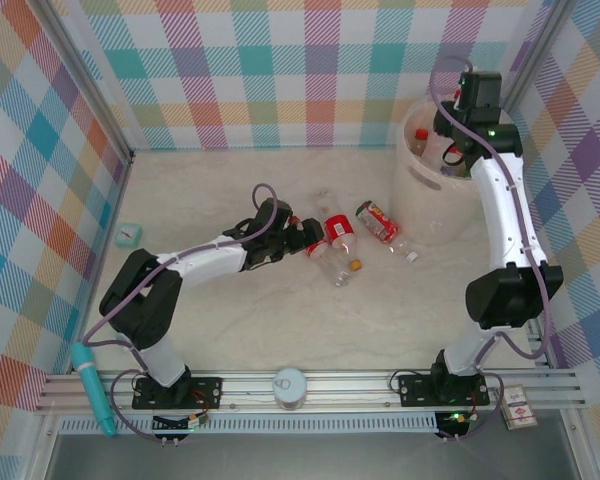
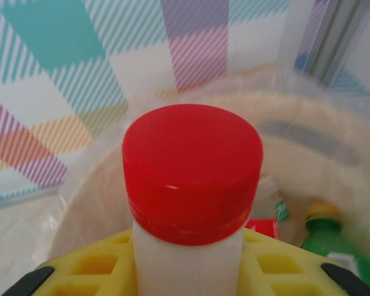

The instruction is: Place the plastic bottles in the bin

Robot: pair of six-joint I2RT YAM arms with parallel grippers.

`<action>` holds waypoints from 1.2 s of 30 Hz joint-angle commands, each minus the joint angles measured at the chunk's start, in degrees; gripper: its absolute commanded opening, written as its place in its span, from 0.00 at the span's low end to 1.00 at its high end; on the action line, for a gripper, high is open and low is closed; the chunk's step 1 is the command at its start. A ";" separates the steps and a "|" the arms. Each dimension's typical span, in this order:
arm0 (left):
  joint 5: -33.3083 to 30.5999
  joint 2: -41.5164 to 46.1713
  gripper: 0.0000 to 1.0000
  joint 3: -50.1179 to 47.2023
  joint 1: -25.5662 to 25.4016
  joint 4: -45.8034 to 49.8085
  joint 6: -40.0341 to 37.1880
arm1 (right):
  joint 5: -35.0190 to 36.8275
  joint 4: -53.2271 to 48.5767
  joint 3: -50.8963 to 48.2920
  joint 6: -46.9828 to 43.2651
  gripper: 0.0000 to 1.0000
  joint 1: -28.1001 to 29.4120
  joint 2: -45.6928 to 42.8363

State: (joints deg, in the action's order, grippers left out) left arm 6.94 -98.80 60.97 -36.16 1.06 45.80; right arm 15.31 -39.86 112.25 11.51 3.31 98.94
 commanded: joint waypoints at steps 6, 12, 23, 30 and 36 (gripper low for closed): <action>-0.71 -6.45 0.99 4.48 0.22 -1.35 1.05 | -4.61 0.89 -9.20 6.07 0.35 -0.59 0.49; -1.55 -10.56 0.97 7.30 0.13 -0.25 -0.33 | -4.85 -0.64 -8.57 6.10 0.48 -1.10 2.72; -2.59 -12.48 0.76 8.29 0.13 1.13 -2.23 | -5.16 -6.64 -1.97 2.91 0.80 -1.10 -9.81; -2.77 -7.28 0.54 7.09 0.13 2.62 -7.42 | -14.91 -6.08 -11.20 5.64 0.81 -0.47 -21.89; -1.23 -0.28 0.50 5.75 0.22 3.66 -14.65 | -25.25 -4.40 -22.76 10.54 0.81 4.14 -28.62</action>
State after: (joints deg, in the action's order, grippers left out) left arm 4.97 -103.92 67.24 -36.16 3.70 36.64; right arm -3.14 -44.27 93.47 18.98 5.08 70.19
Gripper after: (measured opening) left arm 0.565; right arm 0.808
